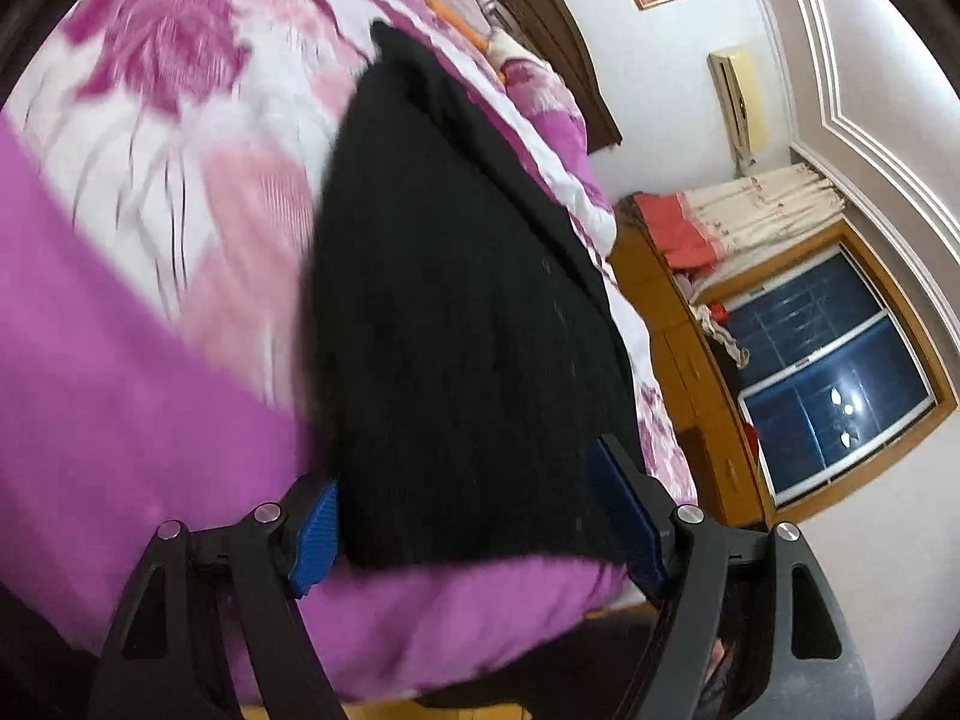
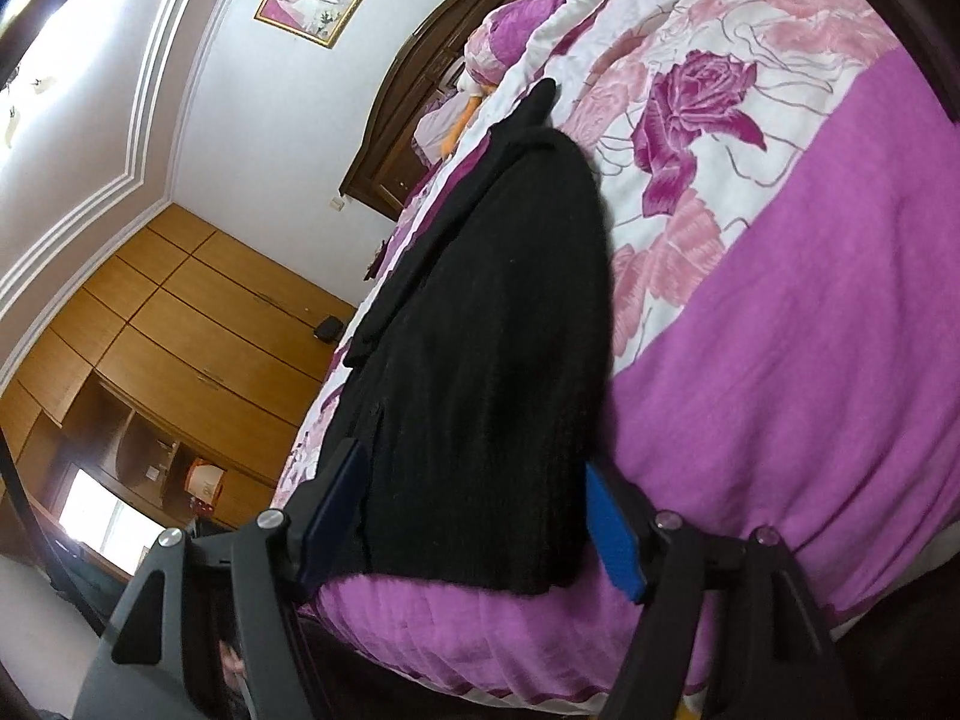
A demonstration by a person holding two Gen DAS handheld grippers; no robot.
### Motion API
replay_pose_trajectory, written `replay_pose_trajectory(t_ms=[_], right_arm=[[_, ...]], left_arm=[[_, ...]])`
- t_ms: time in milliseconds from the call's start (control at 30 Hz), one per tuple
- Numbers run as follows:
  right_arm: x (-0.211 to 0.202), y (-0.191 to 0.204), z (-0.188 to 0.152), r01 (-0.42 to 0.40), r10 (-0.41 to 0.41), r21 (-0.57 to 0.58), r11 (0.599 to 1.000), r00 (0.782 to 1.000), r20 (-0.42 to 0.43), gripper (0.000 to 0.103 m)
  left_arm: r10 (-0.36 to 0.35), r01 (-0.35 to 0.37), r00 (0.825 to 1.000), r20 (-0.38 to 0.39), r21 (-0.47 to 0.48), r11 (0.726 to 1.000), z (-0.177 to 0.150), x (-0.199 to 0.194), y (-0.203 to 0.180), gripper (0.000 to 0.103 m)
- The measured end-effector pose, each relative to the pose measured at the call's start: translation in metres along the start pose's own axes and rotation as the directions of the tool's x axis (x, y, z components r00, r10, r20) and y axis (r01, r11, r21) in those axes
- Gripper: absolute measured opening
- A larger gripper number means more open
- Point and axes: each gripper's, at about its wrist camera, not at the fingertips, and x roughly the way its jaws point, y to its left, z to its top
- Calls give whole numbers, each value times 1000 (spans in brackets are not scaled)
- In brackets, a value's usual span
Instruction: Fold small clothes
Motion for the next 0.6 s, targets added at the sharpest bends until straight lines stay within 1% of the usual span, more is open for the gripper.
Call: replay_pose_trajectory(t_ms=[67,133,233,267,300,367,400,433,467,500,533,567,600], right_arm=[[-1,-1,-1,-10,10,9,1000,1000,5,74],[0,0,-3,-24,24,10,1000,1000,5,74],[5,1,-8,-111,111,21,994,994,-22,74],[7,2,-10,-103,104,19,994,994,-29,74],[10,2,-12,-67,67,5,998,997,-33,72],[12,2,-14,-35,35,-7,999,999,-29,68],[12,2,-14,-31,31,-5,1000,999,-27,66],[12,1,-14,-32,32,-1,999,999,-25,63],[12,0,-13,-30,30,4,1000,999,-21,62],[12,-1,-13,-18,18,5,1000,1000,-21,52],[12,-2,-14,6,-6,4,1000,1000,-19,35],[10,-4,-15,16,-16,8,1000,1000,-19,25],[11,-8,-14,24,-24,25,999,1000,-21,12]], left_arm=[[6,-6,1000,-4,12,1000,-3,2,-2,59],[-3,3,1000,0,0,1000,3,4,-1,59],[-39,40,999,24,-47,998,17,9,5,58],[-36,37,999,29,-47,998,18,11,4,58],[-28,29,999,30,-40,999,17,11,3,55],[11,-10,999,41,-14,1000,14,11,-1,48],[17,-17,999,45,-13,1000,12,10,-1,39],[31,-30,998,48,-19,999,12,11,0,24],[46,-45,998,48,-26,999,12,11,3,15],[69,-67,997,46,-41,997,10,10,8,0],[67,-65,997,44,-54,996,10,10,11,0],[57,-54,997,44,-71,996,10,10,13,0],[56,-52,997,50,-73,996,10,8,13,0]])
